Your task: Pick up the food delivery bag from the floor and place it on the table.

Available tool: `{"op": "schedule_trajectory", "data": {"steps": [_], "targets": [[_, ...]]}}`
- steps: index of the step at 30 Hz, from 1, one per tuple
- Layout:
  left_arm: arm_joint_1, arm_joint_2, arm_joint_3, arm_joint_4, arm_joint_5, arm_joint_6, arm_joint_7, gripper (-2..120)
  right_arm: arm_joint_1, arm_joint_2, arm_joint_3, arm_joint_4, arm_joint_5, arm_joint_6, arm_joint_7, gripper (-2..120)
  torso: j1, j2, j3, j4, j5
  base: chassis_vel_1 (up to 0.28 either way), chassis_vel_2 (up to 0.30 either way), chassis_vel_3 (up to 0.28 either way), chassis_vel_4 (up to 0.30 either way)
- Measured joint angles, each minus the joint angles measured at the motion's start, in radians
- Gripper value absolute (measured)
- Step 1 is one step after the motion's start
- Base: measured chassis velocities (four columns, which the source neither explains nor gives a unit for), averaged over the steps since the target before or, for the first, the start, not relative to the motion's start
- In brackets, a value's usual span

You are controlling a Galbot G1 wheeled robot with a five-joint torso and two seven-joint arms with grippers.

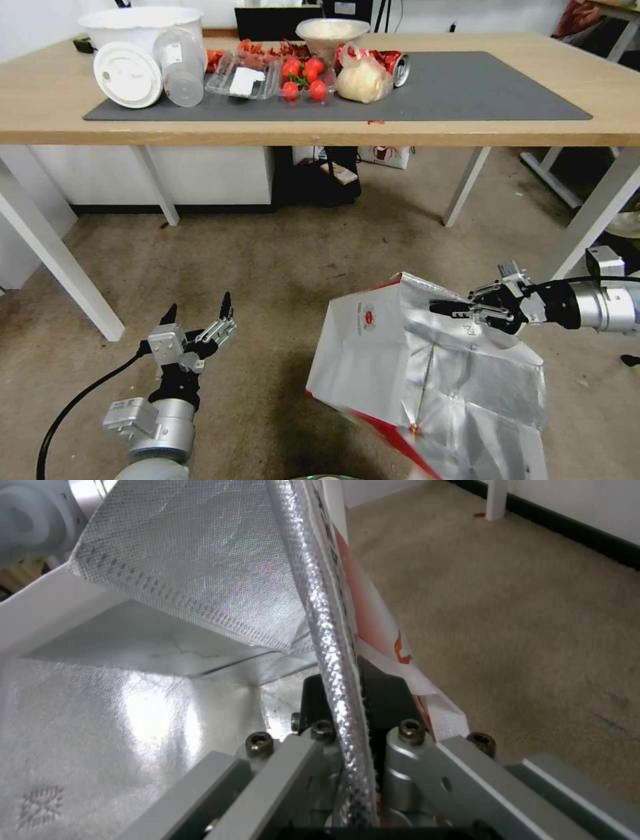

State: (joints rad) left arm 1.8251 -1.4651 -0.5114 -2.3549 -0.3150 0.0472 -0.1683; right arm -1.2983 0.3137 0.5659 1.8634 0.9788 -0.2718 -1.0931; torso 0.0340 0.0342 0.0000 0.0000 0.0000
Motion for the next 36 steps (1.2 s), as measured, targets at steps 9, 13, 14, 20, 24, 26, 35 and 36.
{"op": "schedule_trajectory", "data": {"steps": [9,13,14,20,24,26,35,36], "targets": [[-0.001,0.002,0.0,-0.004,0.002,0.008,0.005,100,-0.019,-0.008,0.01,0.002,-0.002,-0.002,-0.012,0,0.0,0.0,0.0,-0.0001,0.0,0.0,0.0,0.0,0.0],[-0.004,0.006,0.0,-0.004,0.005,0.005,0.005,100,-0.021,-0.008,0.01,0.004,-0.007,-0.003,-0.012,0,0.0,0.0,0.0,0.0,0.0,0.0,0.0,0.0,0.0],[-0.005,0.007,0.0,-0.004,0.005,0.004,0.005,100,-0.021,-0.008,0.01,0.005,-0.008,-0.003,-0.011,0,0.0,0.0,0.0,0.0,0.0,0.0,0.0,0.0,0.0],[-0.007,0.01,0.002,0.0,0.004,0.002,0.003,100,-0.03,-0.002,0.01,0.011,-0.02,-0.004,-0.01,0,0.0,0.0,0.0,0.0,-0.0001,0.0,0.0,0.0,0.0],[-0.01,0.01,0.004,0.003,0.0,-0.006,-0.004,100,-0.037,-0.014,0.01,0.022,-0.024,-0.006,-0.014,0,0.0,0.0,0.0,0.0,0.0,0.0,0.0,0.0,0.0],[-0.01,0.011,0.004,0.004,-0.002,-0.008,-0.008,100,-0.036,-0.018,0.01,0.025,-0.023,-0.006,-0.015,0,0.0,0.0,0.0,0.0,0.0,0.0,0.0,0.0,0.0],[-0.009,0.01,0.006,0.0,-0.016,0.001,-0.017,100,-0.033,-0.034,0.01,0.028,-0.012,-0.006,-0.015,0,0.001,0.024,0.02,0.0,-0.0001,0.0,0.0,0.0,0.0],[-0.009,0.01,0.006,-0.001,-0.016,0.001,-0.017,100,-0.034,-0.034,0.01,0.029,-0.012,-0.006,-0.015,0,0.001,0.032,0.028,-0.0001,0.0,0.0,0.0,0.0,0.0]]}}
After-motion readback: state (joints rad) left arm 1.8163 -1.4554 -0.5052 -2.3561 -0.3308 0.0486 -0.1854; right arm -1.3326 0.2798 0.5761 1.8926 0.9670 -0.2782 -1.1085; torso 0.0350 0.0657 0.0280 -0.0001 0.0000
